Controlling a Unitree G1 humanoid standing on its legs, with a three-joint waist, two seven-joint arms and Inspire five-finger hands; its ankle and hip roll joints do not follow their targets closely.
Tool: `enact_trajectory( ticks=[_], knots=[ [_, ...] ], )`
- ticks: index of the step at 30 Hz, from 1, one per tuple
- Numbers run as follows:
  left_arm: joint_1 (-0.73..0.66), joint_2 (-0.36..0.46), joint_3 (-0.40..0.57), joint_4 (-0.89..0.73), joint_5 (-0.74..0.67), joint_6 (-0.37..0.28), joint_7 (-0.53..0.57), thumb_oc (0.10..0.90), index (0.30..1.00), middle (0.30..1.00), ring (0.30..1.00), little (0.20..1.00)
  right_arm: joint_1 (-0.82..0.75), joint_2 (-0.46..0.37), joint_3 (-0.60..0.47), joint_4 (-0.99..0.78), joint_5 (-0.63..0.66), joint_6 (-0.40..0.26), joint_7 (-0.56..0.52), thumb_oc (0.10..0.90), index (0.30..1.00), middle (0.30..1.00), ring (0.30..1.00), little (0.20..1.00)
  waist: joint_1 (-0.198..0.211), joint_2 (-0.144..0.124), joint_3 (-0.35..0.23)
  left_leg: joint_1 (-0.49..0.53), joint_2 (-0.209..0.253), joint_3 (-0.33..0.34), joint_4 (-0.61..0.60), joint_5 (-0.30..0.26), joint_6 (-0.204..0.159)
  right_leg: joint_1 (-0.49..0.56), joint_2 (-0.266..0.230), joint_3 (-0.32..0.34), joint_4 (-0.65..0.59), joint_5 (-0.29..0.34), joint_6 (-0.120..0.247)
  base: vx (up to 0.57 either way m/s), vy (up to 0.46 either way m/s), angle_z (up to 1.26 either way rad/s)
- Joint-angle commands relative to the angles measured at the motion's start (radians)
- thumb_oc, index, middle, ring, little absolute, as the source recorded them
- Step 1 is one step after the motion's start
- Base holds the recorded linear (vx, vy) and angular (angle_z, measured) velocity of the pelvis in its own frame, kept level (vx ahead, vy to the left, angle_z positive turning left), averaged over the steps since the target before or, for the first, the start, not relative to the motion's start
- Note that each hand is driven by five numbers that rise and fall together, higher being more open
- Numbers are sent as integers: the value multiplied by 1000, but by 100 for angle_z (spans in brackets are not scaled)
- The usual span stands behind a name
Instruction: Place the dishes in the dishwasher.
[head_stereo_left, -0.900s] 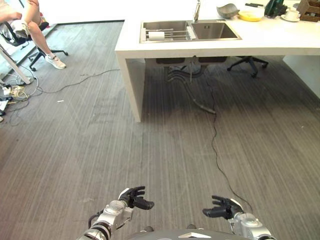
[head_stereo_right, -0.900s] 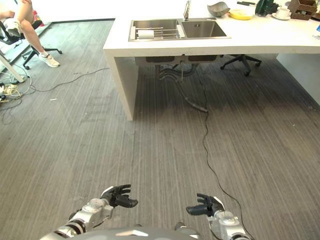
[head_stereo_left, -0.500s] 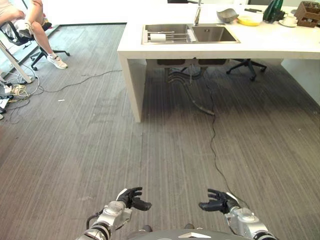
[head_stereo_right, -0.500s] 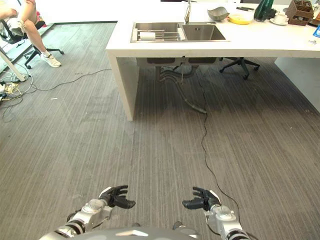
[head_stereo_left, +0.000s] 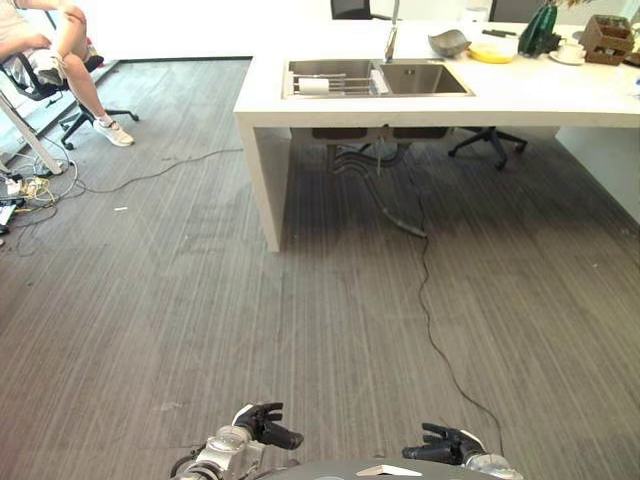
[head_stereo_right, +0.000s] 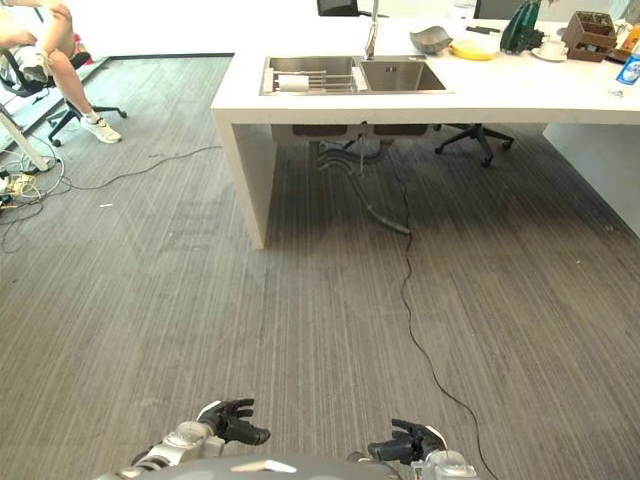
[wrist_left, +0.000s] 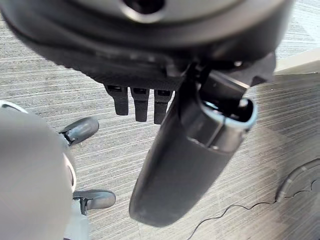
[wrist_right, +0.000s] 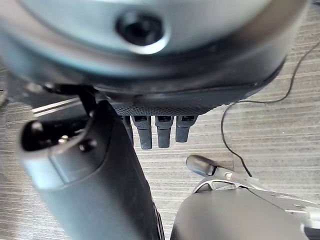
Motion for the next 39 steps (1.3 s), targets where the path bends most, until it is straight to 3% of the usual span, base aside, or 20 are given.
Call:
enact_trajectory(
  ticks=[1, 9, 14, 19, 20, 21, 22, 24, 26, 28, 29, 33, 37, 39],
  knots=[
    [-106, -43, 15, 43, -39, -47, -3, 800, 900, 900, 900, 900, -89, -44, -8, 9, 2, -38, -6, 800, 900, 900, 900, 900, -4, 21, -6, -12, -1, 38, 3, -7, -43, 1, -24, -8, 12, -63, 114, 36, 50, -4],
    [-132, -38, 6, -31, -102, -48, -8, 800, 900, 900, 900, 900, -104, -77, -20, -56, 2, -32, -4, 800, 900, 900, 900, 900, -11, 25, -11, -8, -9, 41, 3, -19, -38, 1, -33, -11, 15, -59, 122, 16, 41, -5],
    [-167, -35, -22, -149, -173, -46, -13, 800, 900, 900, 900, 900, -142, -113, -21, -153, 1, -25, -9, 800, 900, 900, 900, 900, -14, 35, -3, -7, -30, 39, 3, -31, -20, -24, -65, -7, 70, -61, 134, 0, 106, 0],
    [-221, -40, -37, -165, -194, -43, -5, 800, 900, 900, 900, 900, -188, -118, -22, -150, 19, -19, -18, 800, 900, 900, 900, 900, -14, 44, 25, -4, -51, 34, 3, -42, 5, -81, -114, -7, 202, -83, 145, -21, 118, 0],
    [-227, -43, -29, -190, -218, -37, -4, 800, 900, 900, 900, 900, -184, -108, -27, -140, 18, -10, -17, 800, 900, 900, 900, 900, -15, 44, 62, 33, -77, 30, 3, -65, 42, -128, -191, -18, 392, -77, 159, 42, 155, -2],
    [-227, -43, -29, -190, -218, -37, -4, 800, 900, 900, 900, 900, -185, -108, -27, -140, 18, -10, -17, 800, 900, 900, 900, 900, -15, 43, 62, 33, -78, 30, 3, -66, 42, -130, -193, -17, 396, -79, 159, 166, 247, 0],
    [-219, -40, -28, -216, -225, -35, -1, 800, 900, 900, 900, 900, -178, -101, -29, -139, 27, -10, -19, 800, 900, 900, 900, 900, -16, 40, 82, 71, -98, 21, 3, -100, 56, -163, -238, -22, 523, -73, 179, 122, 99, 1],
    [-213, -37, -27, -226, -232, -31, -1, 800, 900, 900, 900, 900, -174, -96, -30, -144, 30, -10, -20, 800, 900, 900, 900, 900, -15, 38, 92, 78, -99, 29, 3, -104, 58, -189, -255, -38, 564, -49, 178, 129, 47, -2],
    [-195, -34, -17, -231, -247, -28, 0, 800, 900, 900, 900, 900, -155, -82, -25, -163, 28, -6, -17, 800, 900, 900, 900, 900, -14, 36, 100, 89, -99, 47, 3, -123, 52, -229, -270, -73, 548, -56, 176, 134, -56, -13],
    [-183, -30, -10, -240, -258, -27, 1, 800, 900, 900, 900, 900, -146, -83, -23, -187, 24, -7, -13, 800, 900, 900, 900, 900, -17, 37, 108, 88, -89, 51, 3, -122, 38, -252, -234, -96, 433, -52, 164, 155, -188, -23],
    [-181, -27, -6, -240, -256, -27, 2, 800, 900, 900, 900, 900, -135, -90, -23, -206, 18, -8, -15, 800, 900, 900, 900, 900, -25, 28, 117, 96, -91, 49, 3, -131, 24, -289, -215, -105, 285, -2, 178, 174, -205, -23],
    [-169, -23, 7, -236, -240, -30, -1, 800, 900, 900, 900, 900, -98, -86, -29, -206, 13, -4, -6, 800, 900, 900, 900, 900, -34, 21, 117, 130, -95, 39, 3, -160, 4, -311, -205, -96, 108, 74, 205, 267, -212, 1],
    [-147, -31, 22, -226, -246, -40, -2, 800, 900, 900, 900, 900, -68, -88, -32, -176, 16, -4, 5, 800, 900, 900, 900, 900, -39, 24, 103, 179, -111, -4, 71, -238, 6, -297, -215, -79, 112, 95, 201, 416, -270, 11],
    [-144, -44, 19, -228, -266, -42, -3, 800, 900, 900, 900, 900, -62, -103, -34, -167, 19, -5, 9, 800, 900, 900, 900, 900, -54, 42, 102, 170, -91, -27, 176, -268, -4, -290, -205, -68, 168, 64, 179, 382, -327, 28]
  ],
)
